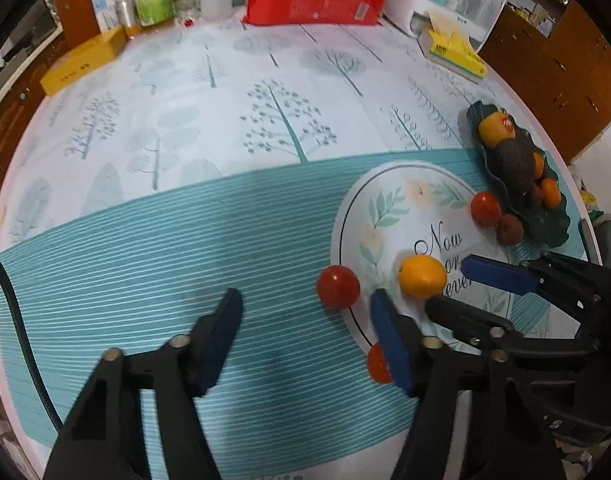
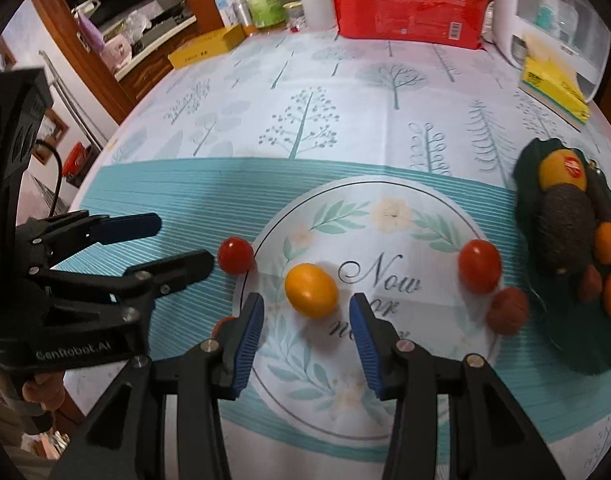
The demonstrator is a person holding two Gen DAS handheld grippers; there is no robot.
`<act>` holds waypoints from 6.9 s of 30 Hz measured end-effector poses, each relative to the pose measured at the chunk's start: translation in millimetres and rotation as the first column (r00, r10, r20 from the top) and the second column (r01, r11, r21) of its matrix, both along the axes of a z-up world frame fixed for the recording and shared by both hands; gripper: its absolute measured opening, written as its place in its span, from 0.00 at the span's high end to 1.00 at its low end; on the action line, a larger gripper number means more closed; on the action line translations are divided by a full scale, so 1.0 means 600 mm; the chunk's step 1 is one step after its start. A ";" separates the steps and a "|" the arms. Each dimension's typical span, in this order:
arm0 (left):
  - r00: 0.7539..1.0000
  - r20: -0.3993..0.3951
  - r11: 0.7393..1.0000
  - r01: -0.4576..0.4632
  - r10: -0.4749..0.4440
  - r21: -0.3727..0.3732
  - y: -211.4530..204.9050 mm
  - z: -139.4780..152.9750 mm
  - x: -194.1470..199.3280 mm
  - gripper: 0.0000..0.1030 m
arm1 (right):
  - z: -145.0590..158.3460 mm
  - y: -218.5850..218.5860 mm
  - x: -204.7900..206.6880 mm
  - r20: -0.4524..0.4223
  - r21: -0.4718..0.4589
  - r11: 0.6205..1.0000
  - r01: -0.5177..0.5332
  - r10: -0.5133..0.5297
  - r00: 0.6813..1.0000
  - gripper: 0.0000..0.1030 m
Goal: Organize fruits
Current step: 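Move both tools back over the white plate toward the small fruits, then grasp a small mandarin with the right tool while the left grasps a cherry tomato, then carry both fruits into the green plate and open both tools, then move both tools back to the white plate, then grasp a brown fruit with the right tool while the left grasps a cherry tomato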
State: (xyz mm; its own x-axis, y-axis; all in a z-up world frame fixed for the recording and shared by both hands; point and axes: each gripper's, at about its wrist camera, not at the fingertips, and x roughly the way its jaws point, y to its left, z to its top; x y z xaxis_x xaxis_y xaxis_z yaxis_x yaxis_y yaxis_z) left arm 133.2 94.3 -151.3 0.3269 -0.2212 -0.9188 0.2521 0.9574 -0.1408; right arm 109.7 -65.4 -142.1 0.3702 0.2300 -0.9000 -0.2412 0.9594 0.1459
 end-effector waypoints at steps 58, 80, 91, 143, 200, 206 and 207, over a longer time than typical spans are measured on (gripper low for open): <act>0.940 0.248 0.963 0.260 -0.235 -0.075 -0.321 0.240 -0.020 0.76 | 0.177 -0.268 -0.087 0.204 0.047 0.985 0.164 -0.170 0.964 0.70; 0.941 0.093 0.940 0.312 -0.325 0.136 -0.605 0.077 0.179 0.76 | 0.070 -0.469 0.030 0.040 0.024 0.994 0.109 -0.110 0.993 0.70; 0.938 0.047 0.930 0.332 -0.343 0.158 -0.614 0.041 0.199 0.75 | 0.046 -0.490 0.064 -0.009 0.129 0.989 0.074 -0.074 0.997 0.69; 0.975 0.207 0.996 0.085 -0.081 -0.010 -0.396 0.204 0.035 0.25 | 0.169 -0.425 -0.024 0.137 0.080 0.991 0.110 -0.120 0.983 0.65; 0.989 0.050 0.989 -0.141 0.138 0.049 -0.081 -0.042 -0.095 0.56 | -0.035 -0.218 0.002 0.047 0.009 0.938 0.346 -0.346 0.937 0.72; 0.991 0.045 0.991 -0.127 0.125 0.047 -0.091 -0.041 -0.096 0.75 | -0.033 -0.219 -0.002 0.051 0.016 0.949 0.315 -0.315 0.948 0.73; 0.991 0.042 0.991 -0.126 0.124 0.047 -0.092 -0.041 -0.096 0.75 | -0.032 -0.218 -0.004 0.052 0.020 0.950 0.310 -0.311 0.949 0.73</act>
